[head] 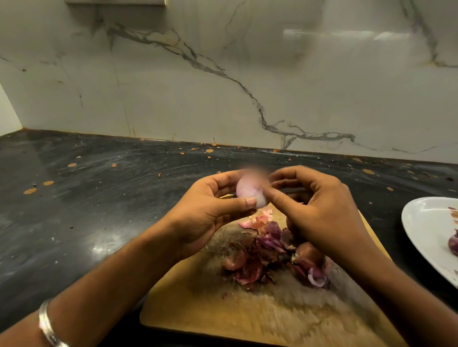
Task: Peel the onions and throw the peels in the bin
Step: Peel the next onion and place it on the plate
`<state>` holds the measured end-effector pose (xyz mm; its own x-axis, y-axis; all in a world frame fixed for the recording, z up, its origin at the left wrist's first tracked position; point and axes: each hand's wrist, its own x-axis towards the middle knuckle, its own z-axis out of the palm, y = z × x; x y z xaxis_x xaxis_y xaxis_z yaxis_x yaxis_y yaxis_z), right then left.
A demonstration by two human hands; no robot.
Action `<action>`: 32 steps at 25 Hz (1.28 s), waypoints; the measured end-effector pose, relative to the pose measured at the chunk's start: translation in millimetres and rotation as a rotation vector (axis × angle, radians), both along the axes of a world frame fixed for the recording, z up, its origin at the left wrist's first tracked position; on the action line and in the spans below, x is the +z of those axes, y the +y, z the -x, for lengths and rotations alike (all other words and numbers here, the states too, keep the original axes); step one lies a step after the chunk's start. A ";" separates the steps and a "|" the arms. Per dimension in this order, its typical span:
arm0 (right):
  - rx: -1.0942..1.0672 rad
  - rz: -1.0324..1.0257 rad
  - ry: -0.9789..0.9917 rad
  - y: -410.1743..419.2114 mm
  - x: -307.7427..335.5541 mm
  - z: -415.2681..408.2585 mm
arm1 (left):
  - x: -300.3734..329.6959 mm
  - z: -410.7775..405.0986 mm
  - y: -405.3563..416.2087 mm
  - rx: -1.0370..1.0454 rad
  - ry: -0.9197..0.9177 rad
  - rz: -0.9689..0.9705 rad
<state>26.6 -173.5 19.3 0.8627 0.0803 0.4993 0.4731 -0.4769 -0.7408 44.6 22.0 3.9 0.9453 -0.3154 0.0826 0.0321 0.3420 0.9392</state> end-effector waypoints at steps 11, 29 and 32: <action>0.037 0.059 0.013 -3.7 1.5 -0.9 | -3.3 0.4 0.1 -0.030 -0.036 -0.068; 0.053 -0.037 0.081 -4.6 3.4 -0.6 | -4.4 1.8 -1.8 -0.014 0.013 -0.003; 0.071 -0.026 0.100 -4.5 3.9 0.1 | -4.2 2.0 -2.3 -0.005 0.015 -0.017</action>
